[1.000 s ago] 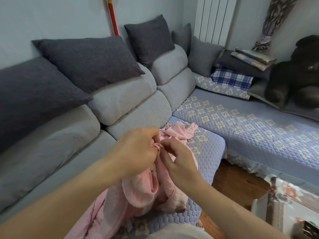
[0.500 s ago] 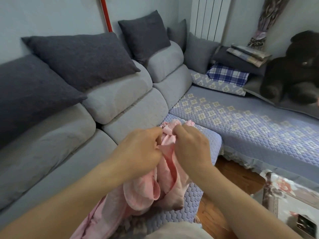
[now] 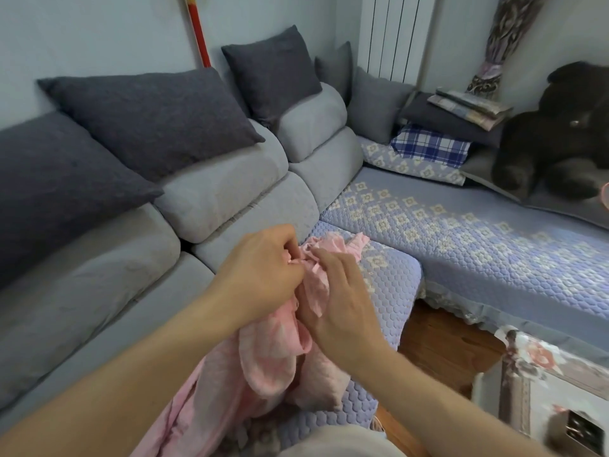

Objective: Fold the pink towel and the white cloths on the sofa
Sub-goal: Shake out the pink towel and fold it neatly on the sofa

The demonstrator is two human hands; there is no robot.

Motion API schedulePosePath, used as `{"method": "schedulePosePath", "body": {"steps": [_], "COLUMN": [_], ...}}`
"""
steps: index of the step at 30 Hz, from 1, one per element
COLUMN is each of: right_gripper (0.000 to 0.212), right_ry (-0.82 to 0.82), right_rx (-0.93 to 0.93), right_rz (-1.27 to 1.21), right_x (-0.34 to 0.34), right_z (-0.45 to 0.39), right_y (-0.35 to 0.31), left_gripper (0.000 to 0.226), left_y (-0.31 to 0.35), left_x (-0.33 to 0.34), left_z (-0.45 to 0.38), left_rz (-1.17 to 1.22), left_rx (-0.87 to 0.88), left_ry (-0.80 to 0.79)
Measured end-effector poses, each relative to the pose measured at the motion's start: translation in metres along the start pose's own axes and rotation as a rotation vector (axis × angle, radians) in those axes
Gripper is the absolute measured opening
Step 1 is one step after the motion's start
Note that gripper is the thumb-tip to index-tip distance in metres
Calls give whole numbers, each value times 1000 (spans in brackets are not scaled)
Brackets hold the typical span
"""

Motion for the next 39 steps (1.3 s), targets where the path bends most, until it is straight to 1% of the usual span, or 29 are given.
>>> {"method": "schedulePosePath", "body": {"steps": [1, 2, 4, 6, 7, 8, 9, 10, 11, 13, 15, 16, 18, 19, 21, 23, 25, 27, 29, 30, 33, 34, 36, 39], "right_gripper": [58, 54, 37, 28, 28, 37, 49, 57, 58, 50, 39, 35, 36, 39, 42, 34, 25, 20, 14, 15, 32, 32, 19, 35], "right_ry": [19, 32, 28, -22, -53, -71, -55, -15, 24, 60, 48, 57, 136, 169, 181, 200, 213, 167, 112, 97, 28, -6, -37, -17], "right_rx": [106, 208, 379, 457, 475, 490, 495, 494, 490, 486, 447, 408, 280, 208, 104, 31, 6, 42, 127, 170, 282, 341, 436, 500], "right_rz": [-2, -13, -70, -77, -66, -70, -82, -93, -96, -90, -47, -21, 40, 67, 128, 230, 294, 245, 153, 133, 184, 198, 237, 315], "right_x": [3, 7, 20, 33, 39, 42, 43, 43, 40, 36, 31, 28, 19, 15, 11, 9, 10, 12, 12, 12, 20, 23, 21, -4], "right_z": [9, 20, 45, 61, 63, 60, 52, 41, 27, -2, -26, -34, -44, -46, -51, -54, -56, -53, -47, -43, -32, -28, -22, -18], "right_y": [1, 4, 15, 26, 30, 35, 38, 41, 41, 38, 28, 21, 7, 2, -5, -11, -13, -7, 6, 15, 31, 37, 53, 78], "left_gripper": [14, 14, 15, 15, 13, 12, 11, 12, 14, 13, 2, 4, 10, 12, 12, 11, 10, 9, 6, 5, 6, 7, 8, 11], "left_y": [3, 7, 12, 15, 16, 18, 19, 21, 22, 24, 27, 28, 28, 27, 25, 25, 24, 21, 16, 14, 15, 16, 16, 3], "left_x": [-3, -7, -17, -29, -33, -36, -38, -38, -37, -33, -31, -30, -29, -27, -25, -24, -26, -29, -32, -34, -41, -44, -51, -62], "left_z": [-5, -10, -22, -33, -37, -40, -42, -42, -42, -40, -38, -37, -34, -34, -32, -31, -30, -29, -27, -25, -25, -25, -28, -34], "left_rz": [10, 25, 84, 124, 115, 91, 58, 21, -19, -125, -255, -315, -404, -432, -467, -466, -448, -446, -426, -407, -354, -340, -316, -299], "left_rx": [-15, -31, -55, -65, -53, -33, -10, 9, 26, 49, 84, 105, 135, 145, 156, 159, 164, 167, 171, 173, 186, 193, 177, 95], "left_ry": [40, 69, 106, 82, 50, 19, -10, -42, -76, -136, -139, -120, -92, -82, -75, -73, -63, -70, -64, -50, 24, 55, 115, 149]}}
Point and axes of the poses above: each hand's wrist, its own z-axis away from the middle knuckle, its own x-axis out of the palm, y = z × x, the point moved 4 cm from there along -z, towards the middle knuckle, and after that the axes turned 7 degrees about -x, right-handed, at the moved point
